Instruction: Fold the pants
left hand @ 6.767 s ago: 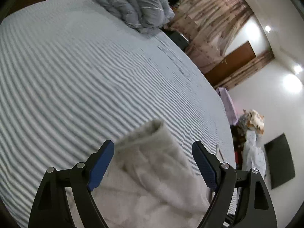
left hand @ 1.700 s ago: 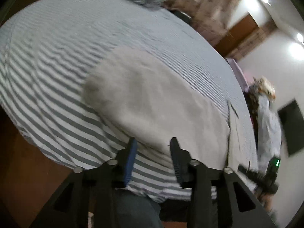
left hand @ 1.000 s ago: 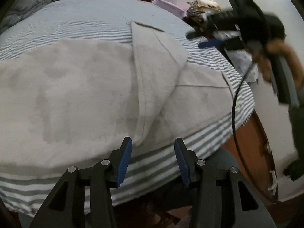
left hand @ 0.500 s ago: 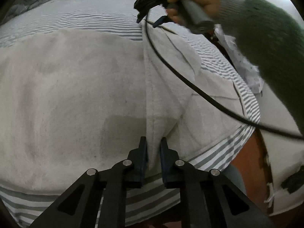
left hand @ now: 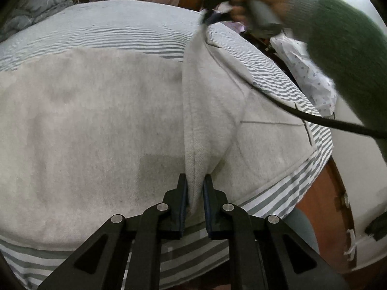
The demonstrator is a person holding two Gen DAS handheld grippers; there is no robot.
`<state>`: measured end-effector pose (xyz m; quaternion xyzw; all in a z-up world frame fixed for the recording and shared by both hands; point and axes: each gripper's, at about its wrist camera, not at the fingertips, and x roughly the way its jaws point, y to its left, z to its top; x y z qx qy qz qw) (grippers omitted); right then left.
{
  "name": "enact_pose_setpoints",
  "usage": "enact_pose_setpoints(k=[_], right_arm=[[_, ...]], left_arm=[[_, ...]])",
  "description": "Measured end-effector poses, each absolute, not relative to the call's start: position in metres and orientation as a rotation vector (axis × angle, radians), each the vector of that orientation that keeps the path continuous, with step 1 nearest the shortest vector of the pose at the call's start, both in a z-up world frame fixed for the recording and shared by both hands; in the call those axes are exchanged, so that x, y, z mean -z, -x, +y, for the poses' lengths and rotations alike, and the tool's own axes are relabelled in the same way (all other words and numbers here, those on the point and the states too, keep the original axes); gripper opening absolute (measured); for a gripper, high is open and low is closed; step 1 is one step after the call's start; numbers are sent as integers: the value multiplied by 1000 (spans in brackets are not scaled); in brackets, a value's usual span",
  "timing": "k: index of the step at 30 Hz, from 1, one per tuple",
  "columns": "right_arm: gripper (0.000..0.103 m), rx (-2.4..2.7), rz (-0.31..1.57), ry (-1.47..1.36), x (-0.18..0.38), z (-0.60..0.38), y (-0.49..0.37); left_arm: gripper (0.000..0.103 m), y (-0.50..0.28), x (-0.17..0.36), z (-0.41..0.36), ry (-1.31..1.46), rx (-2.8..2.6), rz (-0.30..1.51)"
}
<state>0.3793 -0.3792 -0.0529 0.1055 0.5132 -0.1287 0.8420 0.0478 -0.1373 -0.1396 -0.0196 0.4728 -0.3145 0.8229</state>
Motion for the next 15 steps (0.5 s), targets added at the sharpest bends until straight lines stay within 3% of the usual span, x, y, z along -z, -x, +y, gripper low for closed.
enact_pose_setpoints(k=[8, 15], right_arm=[[6, 384, 936, -386, -16, -493, -215], [6, 481, 929, -543, 19, -547, -87]], left_arm=[[11, -34, 121, -144, -47, 670, 922], [11, -21, 112, -155, -142, 664, 880]])
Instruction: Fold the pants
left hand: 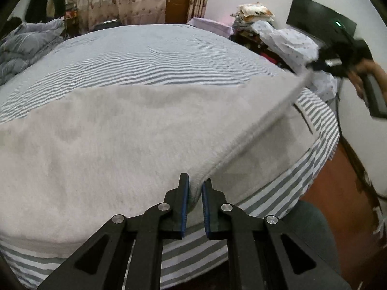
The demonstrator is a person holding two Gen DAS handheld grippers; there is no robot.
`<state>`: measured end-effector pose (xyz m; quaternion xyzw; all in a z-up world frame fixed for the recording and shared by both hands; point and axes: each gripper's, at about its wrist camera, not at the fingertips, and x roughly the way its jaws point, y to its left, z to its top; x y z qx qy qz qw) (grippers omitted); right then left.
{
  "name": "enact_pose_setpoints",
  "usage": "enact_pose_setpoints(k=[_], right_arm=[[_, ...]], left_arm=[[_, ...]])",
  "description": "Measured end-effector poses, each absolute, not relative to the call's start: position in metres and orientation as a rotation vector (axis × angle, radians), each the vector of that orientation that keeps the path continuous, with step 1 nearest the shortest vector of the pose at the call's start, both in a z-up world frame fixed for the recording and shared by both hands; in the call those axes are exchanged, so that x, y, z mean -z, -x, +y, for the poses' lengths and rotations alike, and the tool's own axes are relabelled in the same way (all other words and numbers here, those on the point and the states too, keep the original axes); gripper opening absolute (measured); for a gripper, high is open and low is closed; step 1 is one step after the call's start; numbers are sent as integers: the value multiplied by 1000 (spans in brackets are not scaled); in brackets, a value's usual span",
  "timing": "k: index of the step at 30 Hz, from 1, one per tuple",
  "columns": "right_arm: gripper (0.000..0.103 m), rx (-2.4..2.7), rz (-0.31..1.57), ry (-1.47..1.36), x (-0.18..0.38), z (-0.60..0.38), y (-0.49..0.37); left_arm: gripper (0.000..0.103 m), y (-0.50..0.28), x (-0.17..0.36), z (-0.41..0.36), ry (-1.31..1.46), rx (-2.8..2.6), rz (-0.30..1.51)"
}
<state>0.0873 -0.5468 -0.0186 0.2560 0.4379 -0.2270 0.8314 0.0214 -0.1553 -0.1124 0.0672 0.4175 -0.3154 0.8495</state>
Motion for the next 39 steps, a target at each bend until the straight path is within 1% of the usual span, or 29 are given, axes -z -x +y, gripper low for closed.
enact_pose_setpoints(k=[4, 7, 13, 18, 22, 26, 30, 31, 32, 34, 36, 38, 39], right_arm=[[6, 519, 944, -656, 61, -561, -38], [6, 538, 938, -744, 82, -565, -9], [6, 555, 938, -800, 107, -566, 23], [6, 578, 975, -801, 124, -569, 22], [6, 597, 1022, -812, 143, -574, 15], [7, 611, 1044, -796, 151, -573, 7], [10, 632, 1070, -784, 153, -571, 1], [14, 631, 1072, -789, 154, -571, 2], [21, 634, 1078, -798, 152, -569, 0], [32, 647, 1085, -820, 151, -572, 4], [32, 647, 1080, -838, 144, -575, 10], [32, 659, 1068, -834, 131, -575, 15], [32, 666, 1055, -826, 119, -573, 17]], left_arm=[[11, -15, 117, -156, -202, 667, 875], [11, -10, 120, -163, -257, 664, 858], [11, -7, 117, -156, -257, 687, 855], [11, -2, 125, -159, -316, 692, 857], [11, -5, 133, -157, -297, 694, 891], [11, -9, 139, -158, -306, 697, 914], [14, -14, 140, -158, -292, 697, 956], [15, -14, 140, -157, -283, 700, 963], [16, -15, 138, -156, -272, 706, 966], [20, -14, 135, -153, -259, 714, 980], [31, -15, 131, -150, -236, 728, 987], [36, -15, 126, -144, -192, 748, 1006], [37, -14, 121, -141, -167, 764, 1004]])
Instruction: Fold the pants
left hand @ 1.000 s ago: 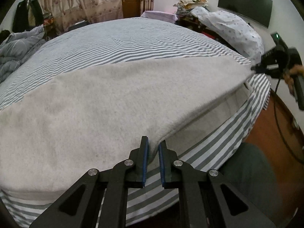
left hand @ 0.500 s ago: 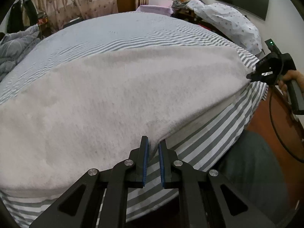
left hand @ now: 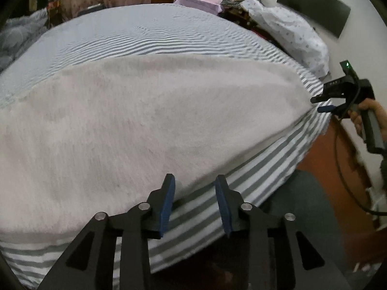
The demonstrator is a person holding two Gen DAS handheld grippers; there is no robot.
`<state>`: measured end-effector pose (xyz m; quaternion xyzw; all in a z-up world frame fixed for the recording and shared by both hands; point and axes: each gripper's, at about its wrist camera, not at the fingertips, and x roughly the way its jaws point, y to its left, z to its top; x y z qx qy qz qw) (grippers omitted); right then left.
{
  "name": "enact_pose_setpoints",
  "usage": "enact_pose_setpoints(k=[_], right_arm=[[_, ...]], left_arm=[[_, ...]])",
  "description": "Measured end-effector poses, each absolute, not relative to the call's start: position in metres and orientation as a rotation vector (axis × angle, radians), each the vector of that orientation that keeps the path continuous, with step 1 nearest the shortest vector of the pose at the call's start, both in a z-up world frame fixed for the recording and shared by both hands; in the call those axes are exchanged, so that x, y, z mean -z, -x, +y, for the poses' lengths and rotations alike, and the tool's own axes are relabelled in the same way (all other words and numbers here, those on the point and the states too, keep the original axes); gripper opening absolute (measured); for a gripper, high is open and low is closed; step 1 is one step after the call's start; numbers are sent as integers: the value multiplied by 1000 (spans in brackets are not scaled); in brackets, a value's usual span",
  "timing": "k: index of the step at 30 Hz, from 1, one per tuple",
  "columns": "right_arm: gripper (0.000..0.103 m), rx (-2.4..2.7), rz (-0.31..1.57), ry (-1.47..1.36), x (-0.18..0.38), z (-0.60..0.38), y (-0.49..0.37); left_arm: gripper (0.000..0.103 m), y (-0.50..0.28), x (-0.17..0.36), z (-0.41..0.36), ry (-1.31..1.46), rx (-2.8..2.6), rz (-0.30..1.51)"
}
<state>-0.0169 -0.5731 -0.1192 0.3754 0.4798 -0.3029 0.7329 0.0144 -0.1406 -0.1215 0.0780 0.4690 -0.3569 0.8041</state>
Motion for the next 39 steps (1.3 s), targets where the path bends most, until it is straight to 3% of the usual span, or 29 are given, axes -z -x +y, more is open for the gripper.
enact_pose_setpoints(k=[6, 14, 27, 39], right_arm=[[32, 626, 999, -697, 56, -554, 1], [32, 227, 1044, -577, 19, -452, -105], [32, -389, 1280, -368, 72, -230, -310], [32, -536, 1515, -348, 148, -155, -377]], left_arm=[[43, -27, 86, -106, -28, 730, 933], [44, -73, 82, -38, 122, 348, 876], [44, -81, 130, -8, 59, 199, 961], [44, -79, 135, 10, 145, 232, 969]])
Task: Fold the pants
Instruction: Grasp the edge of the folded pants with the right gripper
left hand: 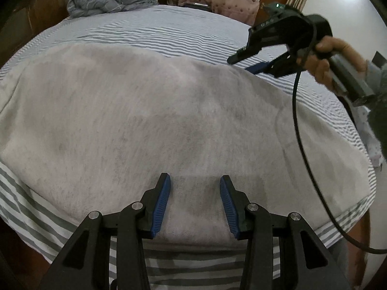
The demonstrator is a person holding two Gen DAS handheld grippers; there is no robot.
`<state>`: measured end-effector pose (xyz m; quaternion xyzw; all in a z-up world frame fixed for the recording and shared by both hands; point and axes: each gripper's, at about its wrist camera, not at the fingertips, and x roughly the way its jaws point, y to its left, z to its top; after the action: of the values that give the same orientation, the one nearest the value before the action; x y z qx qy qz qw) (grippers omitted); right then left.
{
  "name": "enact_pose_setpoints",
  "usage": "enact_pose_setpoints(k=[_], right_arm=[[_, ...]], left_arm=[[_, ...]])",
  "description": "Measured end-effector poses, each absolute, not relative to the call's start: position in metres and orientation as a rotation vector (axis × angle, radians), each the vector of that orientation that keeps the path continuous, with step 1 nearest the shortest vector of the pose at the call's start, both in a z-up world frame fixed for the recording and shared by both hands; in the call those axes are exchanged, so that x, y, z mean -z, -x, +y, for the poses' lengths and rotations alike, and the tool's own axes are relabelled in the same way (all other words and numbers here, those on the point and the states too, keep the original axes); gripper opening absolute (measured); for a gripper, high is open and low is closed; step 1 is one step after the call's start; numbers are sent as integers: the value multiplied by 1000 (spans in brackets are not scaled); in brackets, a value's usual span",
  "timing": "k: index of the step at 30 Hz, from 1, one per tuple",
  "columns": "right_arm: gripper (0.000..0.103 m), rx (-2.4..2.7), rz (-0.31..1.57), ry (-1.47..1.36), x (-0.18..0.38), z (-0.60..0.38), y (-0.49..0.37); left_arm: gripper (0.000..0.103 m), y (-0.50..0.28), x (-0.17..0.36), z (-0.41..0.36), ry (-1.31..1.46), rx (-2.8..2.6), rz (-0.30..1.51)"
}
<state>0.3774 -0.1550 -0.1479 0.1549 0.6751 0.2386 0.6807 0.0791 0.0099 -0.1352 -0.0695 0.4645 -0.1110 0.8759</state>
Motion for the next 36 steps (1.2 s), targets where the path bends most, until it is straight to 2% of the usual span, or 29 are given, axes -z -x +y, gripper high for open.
enact_pose_setpoints(k=[9, 13, 15, 16, 19, 25, 29, 36], right_arm=[[33, -752, 1548, -195, 147, -137, -351], [33, -767, 1523, -285, 155, -144, -362], [30, -775, 1509, -365, 157, -148, -367], [20, -771, 1494, -376, 157, -149, -368], [11, -767, 1443, -364, 151, -144, -367], [8, -688, 1352, -290, 141, -139, -364], [6, -613, 1341, -235, 155, -135, -369], [8, -516, 1264, -141, 150, -121, -376]], left_arm=[[44, -84, 139, 15, 170, 235, 968], [44, -81, 139, 19, 156, 233, 962], [44, -80, 139, 19, 153, 232, 962], [44, -79, 138, 18, 155, 232, 962], [44, -75, 138, 12, 161, 230, 961], [44, -71, 139, 12, 167, 220, 950], [44, -70, 137, 12, 172, 220, 952], [44, -68, 137, 14, 168, 220, 948]])
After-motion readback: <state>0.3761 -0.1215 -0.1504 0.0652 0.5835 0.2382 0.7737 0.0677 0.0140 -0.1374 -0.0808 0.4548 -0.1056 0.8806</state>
